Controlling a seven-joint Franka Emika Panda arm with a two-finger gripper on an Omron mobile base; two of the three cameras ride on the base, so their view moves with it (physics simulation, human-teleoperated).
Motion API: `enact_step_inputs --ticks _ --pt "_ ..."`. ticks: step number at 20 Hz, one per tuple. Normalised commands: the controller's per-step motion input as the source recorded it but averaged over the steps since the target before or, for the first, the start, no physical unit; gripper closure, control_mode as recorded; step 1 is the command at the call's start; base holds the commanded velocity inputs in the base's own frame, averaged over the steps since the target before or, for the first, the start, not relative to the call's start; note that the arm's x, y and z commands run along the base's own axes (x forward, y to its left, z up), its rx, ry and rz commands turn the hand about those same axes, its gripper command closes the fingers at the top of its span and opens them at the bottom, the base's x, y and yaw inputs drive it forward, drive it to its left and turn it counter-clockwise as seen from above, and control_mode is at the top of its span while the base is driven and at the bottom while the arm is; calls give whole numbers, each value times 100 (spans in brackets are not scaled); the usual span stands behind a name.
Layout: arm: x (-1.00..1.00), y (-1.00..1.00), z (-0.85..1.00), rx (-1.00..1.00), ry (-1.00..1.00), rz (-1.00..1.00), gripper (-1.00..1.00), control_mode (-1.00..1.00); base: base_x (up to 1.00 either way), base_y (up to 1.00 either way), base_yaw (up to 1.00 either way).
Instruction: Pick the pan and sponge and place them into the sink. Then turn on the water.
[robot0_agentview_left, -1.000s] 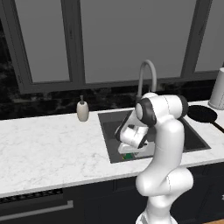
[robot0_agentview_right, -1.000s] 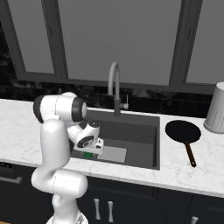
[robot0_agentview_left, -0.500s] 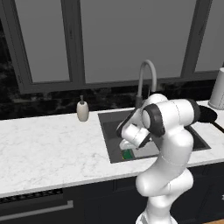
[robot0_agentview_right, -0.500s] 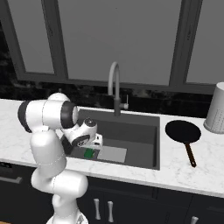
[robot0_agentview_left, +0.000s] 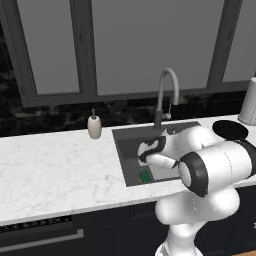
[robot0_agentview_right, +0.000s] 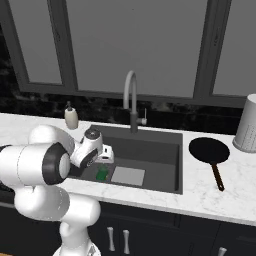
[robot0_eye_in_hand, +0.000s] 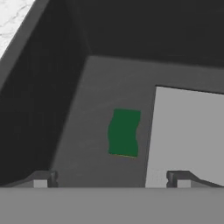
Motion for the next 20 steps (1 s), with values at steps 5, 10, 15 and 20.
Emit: enact_step_inputs --ticks 5,10,15,20 --pt "0 0 100 -10 4 0 -100 -100 0 0 0" --pt "0 0 100 -3 7 0 -100 -100 0 0 0" --pt "-38 -3 68 -3 5 -1 -100 -100 0 0 0" --pt "-67 -23 47 2 -1 -7 -100 -100 0 0 0"
